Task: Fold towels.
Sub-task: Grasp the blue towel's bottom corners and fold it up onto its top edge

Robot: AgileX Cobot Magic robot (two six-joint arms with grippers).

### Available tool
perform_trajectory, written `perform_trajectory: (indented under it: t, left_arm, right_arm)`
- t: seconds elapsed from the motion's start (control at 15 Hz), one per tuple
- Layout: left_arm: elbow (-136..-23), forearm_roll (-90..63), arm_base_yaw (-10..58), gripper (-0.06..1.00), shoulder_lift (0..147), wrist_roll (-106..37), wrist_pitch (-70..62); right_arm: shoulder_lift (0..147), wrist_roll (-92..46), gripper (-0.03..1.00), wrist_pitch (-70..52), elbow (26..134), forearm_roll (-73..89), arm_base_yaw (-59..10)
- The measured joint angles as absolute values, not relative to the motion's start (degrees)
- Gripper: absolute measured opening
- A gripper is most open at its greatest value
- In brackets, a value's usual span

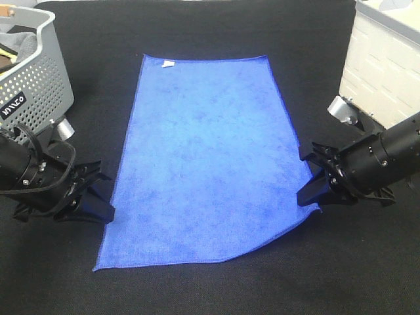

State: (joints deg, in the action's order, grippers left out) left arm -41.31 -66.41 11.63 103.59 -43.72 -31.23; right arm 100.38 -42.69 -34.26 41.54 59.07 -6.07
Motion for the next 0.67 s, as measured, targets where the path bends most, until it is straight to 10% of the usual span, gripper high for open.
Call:
perform_trajectory:
  t: [0.2, 0.47, 0.67]
  left_arm:
    - [-41.31, -63.2, 11.63, 0.1, 103.59, -38.9, -30.02]
    - [-41.31, -61.76, 11.63, 0.68, 103.76, -37.99, -25.21]
    - [-42.28, -63.66, 11.63, 0.65, 107.66, -38.1, -26.64]
  right_arm:
    - [100.38, -42.51, 0.0, -34.26, 41.54, 59.07, -6.07]
    - [100.38, -42.51, 0.0, -33.98, 41.54, 59.07, -6.07]
    - [100.38, -42.51, 0.0, -32.77, 41.54, 58.96, -6.07]
